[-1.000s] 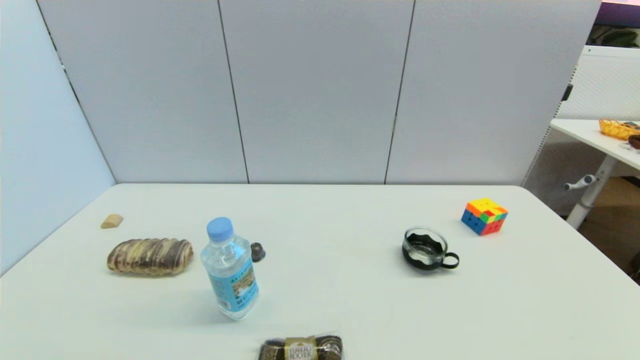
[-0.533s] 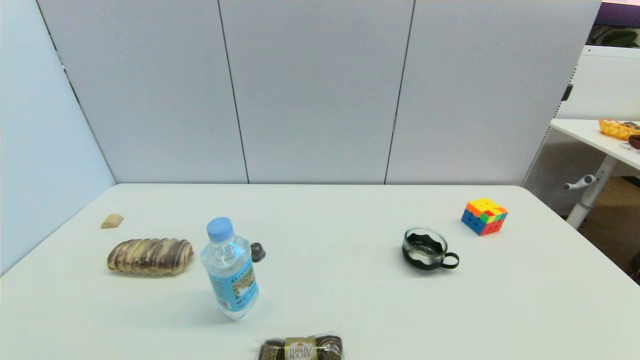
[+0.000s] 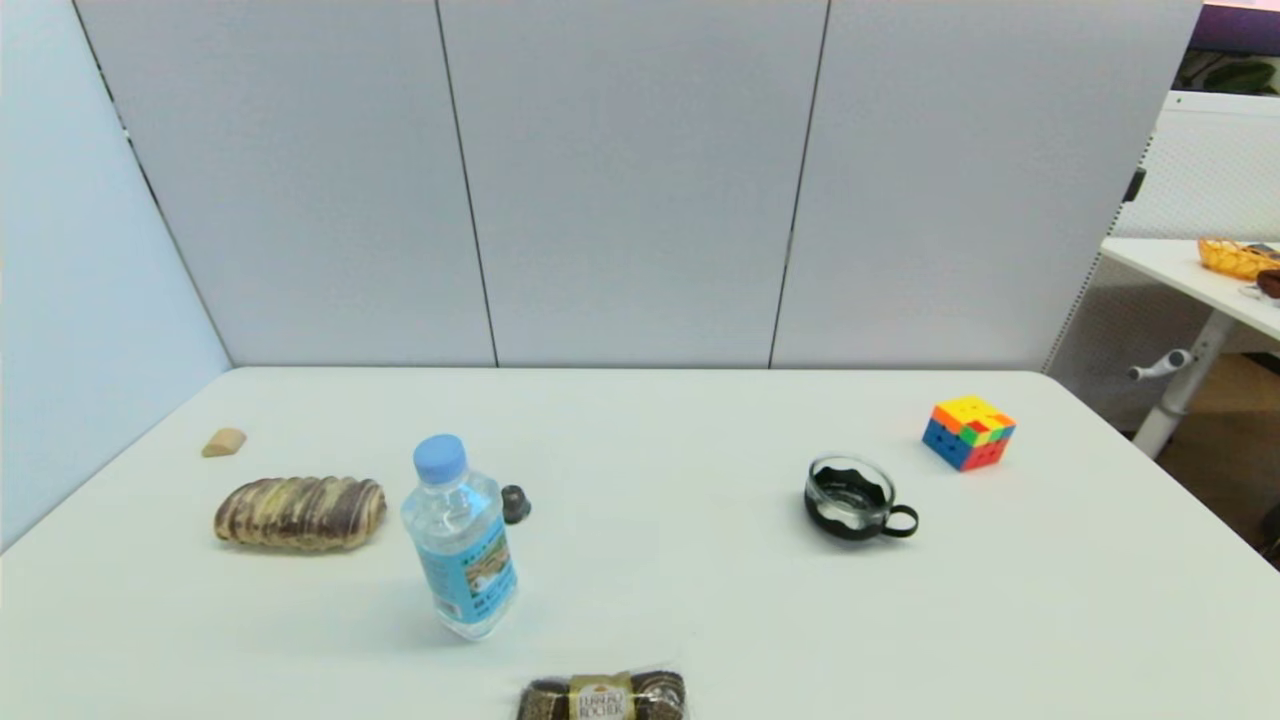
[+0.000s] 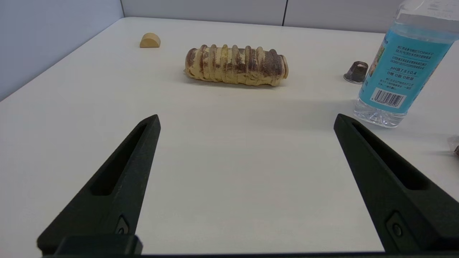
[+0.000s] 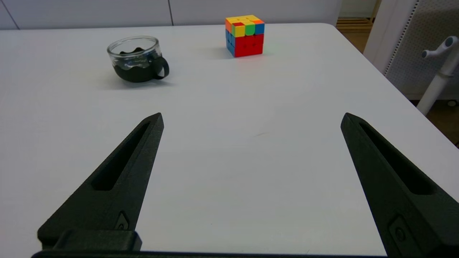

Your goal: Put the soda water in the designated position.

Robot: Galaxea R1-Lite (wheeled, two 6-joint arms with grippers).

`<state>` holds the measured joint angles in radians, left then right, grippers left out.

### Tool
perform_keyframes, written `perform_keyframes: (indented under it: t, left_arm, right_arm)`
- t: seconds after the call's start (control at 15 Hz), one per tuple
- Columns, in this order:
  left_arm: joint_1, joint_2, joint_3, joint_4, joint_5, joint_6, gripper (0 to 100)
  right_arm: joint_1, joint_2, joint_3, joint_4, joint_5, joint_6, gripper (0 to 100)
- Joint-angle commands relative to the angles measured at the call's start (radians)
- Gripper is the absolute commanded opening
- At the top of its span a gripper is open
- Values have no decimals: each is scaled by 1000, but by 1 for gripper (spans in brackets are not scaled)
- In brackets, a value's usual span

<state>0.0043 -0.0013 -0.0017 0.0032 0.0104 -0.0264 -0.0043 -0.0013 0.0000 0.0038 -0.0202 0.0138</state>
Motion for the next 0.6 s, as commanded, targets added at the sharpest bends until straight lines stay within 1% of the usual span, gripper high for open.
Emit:
perform_keyframes:
  t: [0.07,0.27,0.6]
  left_arm:
    - [0,1,0,0,0,0,100]
    - [0,1,0,0,0,0,100]
    - [0,1,0,0,0,0,100]
  right_arm:
    - [0,0,0,-1,-1,8,100]
    - [0,0,0,-2,0,-3,100]
    - [0,0,0,-1,-1,8,100]
